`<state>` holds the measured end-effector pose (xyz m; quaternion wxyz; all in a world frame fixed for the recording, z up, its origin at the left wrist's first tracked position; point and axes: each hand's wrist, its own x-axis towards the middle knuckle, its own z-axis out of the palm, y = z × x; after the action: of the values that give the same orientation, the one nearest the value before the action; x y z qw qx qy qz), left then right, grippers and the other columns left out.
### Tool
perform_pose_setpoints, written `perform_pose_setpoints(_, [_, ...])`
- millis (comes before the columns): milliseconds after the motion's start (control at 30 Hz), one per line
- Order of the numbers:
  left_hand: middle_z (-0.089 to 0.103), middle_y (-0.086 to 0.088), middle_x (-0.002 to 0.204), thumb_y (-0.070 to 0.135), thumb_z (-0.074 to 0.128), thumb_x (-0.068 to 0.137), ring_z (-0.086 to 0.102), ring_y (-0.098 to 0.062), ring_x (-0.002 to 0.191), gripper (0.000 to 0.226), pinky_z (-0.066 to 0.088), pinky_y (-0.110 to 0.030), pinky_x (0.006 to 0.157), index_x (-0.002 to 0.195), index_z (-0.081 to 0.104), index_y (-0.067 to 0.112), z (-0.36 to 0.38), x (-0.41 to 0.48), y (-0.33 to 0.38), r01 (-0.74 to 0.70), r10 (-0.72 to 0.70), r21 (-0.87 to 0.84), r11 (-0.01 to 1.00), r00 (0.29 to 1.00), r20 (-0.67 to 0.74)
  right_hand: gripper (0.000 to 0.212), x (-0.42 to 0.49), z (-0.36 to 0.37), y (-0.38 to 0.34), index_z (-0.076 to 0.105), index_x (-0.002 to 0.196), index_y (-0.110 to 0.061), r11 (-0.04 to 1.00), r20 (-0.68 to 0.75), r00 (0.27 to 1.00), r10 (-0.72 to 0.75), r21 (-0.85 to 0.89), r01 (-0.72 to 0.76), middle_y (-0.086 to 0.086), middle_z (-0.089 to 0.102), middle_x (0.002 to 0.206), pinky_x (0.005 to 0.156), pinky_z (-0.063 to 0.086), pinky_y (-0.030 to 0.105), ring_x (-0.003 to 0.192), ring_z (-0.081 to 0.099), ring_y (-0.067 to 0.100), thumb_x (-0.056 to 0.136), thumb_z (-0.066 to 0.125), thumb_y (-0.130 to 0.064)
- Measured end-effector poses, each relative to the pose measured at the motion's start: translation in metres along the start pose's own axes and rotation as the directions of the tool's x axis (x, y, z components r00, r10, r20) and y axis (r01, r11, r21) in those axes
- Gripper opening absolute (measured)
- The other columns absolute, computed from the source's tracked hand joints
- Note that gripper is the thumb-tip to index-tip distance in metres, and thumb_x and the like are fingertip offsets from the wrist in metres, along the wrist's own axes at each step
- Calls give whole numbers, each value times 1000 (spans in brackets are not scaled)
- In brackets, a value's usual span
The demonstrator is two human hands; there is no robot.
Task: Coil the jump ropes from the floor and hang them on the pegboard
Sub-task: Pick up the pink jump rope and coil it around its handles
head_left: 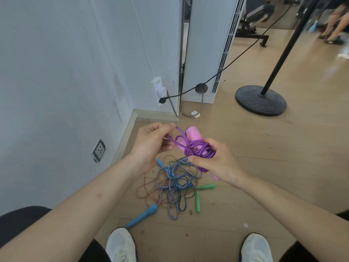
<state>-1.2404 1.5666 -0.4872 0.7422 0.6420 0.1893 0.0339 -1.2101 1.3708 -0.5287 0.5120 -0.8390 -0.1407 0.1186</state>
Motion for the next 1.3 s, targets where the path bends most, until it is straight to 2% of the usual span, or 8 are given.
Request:
perform_pose_setpoints(133, [50, -1, 54, 16, 68, 91, 46, -13, 43, 25, 40, -20, 40, 69, 55, 14, -5, 2, 3, 78, -86, 121, 990, 995, 58, 55, -2, 1, 3, 58, 109, -38, 997, -68, 995, -66, 27, 68, -16, 72, 90, 76, 59, 37, 79, 70, 3, 61, 85, -41])
perform_pose_setpoints(267, [50, 0, 55, 18, 66, 91, 41, -11, 44, 27, 32, -19, 39, 65, 56, 18, -9, 3, 5, 144, -177, 193, 971, 970, 168, 86, -4, 0, 3, 42, 143, -47, 981, -17, 983, -182, 60, 183, -12, 70, 117, 92, 54, 29, 100, 70, 6, 71, 85, -25])
perform_pose_setpoints(467, [61, 0, 69, 30, 76, 85, 46, -11, 47, 25, 35, -19, 41, 74, 58, 17, -12, 6, 3, 119, -154, 214, 969, 977, 150, 88, -6, 1, 1, 43, 139, -49, 961, -2, 961, -275, 11, 275, -35, 65, 115, 89, 41, 5, 105, 64, -7, 72, 86, -12])
perform_pose_setpoints(600, [65, 2, 73, 30, 74, 87, 48, -11, 50, 13, 39, -19, 44, 86, 68, 18, -14, 4, 6, 66, -94, 152, 986, 978, 186, 89, -7, -3, 1, 42, 142, -51, 965, 39, 964, -264, -5, 264, -26, 65, 119, 91, 45, 9, 107, 65, -2, 71, 87, -20])
perform_pose_setpoints(767, [61, 3, 65, 23, 73, 86, 49, -8, 53, 6, 40, -18, 47, 82, 74, 19, -14, 2, 9, -18, -9, 121, 992, 975, 222, 91, -2, -5, 5, 35, 144, -57, 960, 91, 967, -237, -129, 248, -12, 68, 121, 99, 53, 43, 106, 68, 12, 66, 79, -43])
perform_pose_setpoints(1000, [63, -8, 71, 8, 80, 80, 50, -8, 51, 7, 44, -14, 47, 78, 74, 4, -15, 4, 1, -43, -31, 320, 947, 974, 223, 90, -3, -3, 3, 41, 146, -45, 960, -66, 959, -274, -79, 269, -10, 69, 119, 102, 50, 33, 104, 66, 11, 67, 80, -30])
perform_pose_setpoints(1133, [71, 1, 62, 6, 81, 80, 55, -5, 49, 11, 49, -16, 51, 85, 73, 1, -12, 5, -5, -237, 187, 310, 921, 965, 184, 89, -1, -6, 4, 43, 146, -44, 959, 0, 960, -279, -41, 279, -4, 70, 124, 107, 48, 38, 111, 66, 17, 67, 81, -29])
perform_pose_setpoints(1300, [70, -21, 73, 11, 78, 86, 55, -15, 55, 21, 50, -28, 56, 107, 76, 9, -19, 10, -6, -468, 351, 426, 774, 878, 326, 89, -1, -5, 5, 46, 147, -37, 960, 22, 960, -280, -17, 281, -12, 69, 123, 107, 47, 37, 111, 66, 9, 69, 86, -23])
